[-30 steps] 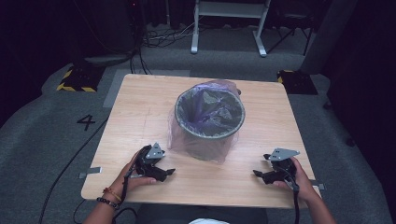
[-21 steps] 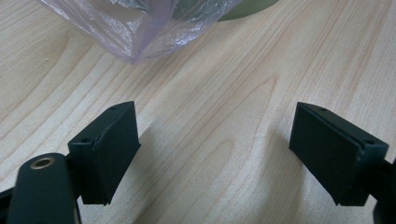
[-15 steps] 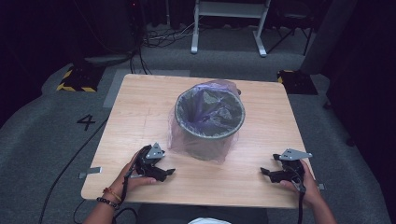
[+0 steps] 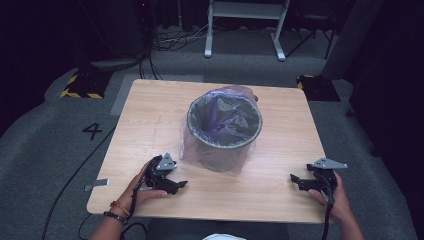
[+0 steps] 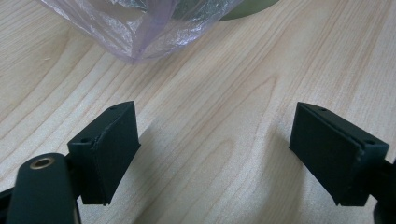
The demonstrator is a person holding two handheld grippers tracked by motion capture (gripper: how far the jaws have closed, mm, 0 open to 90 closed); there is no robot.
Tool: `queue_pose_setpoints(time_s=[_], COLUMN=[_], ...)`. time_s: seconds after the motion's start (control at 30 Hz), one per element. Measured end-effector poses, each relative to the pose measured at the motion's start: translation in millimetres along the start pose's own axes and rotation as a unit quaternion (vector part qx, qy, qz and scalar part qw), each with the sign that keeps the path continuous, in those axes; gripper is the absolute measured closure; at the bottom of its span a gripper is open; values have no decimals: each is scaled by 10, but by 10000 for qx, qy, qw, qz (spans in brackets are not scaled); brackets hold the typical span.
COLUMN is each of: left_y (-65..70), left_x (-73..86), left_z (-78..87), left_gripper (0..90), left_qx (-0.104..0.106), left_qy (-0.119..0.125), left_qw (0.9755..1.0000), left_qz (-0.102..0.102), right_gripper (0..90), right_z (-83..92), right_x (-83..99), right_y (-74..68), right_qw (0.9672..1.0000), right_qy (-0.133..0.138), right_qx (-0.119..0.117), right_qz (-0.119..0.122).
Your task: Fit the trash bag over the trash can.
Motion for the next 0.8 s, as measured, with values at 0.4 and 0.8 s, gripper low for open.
queue_pose_setpoints(time_s=[0.4,0.8], left_y=[0,-7], left_x=[0,-7], left_z=[0,-7], left_gripper=[153,151], left_qx=[-1,-5], left_qy=[0,-6], left_qw=[10000,10000], left_qz=[-2,-6], right_gripper=[149,144], right_z=[6,-3], right_x=[9,2], right_y=[36,38], right_qw=[9999,9999], right_qy=[-26,-21], right_qx=[100,99], right_qz=[-76,-72])
Point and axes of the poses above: each handheld gripper's, and its own axes: z roughly backward along the jaws, x roughly out of its underside, y roughly to its right, the point moved 1 cm from there along -z, roughly forward along the jaws, and after that the axes turned 7 degrees about z, right-handed, at the moved point
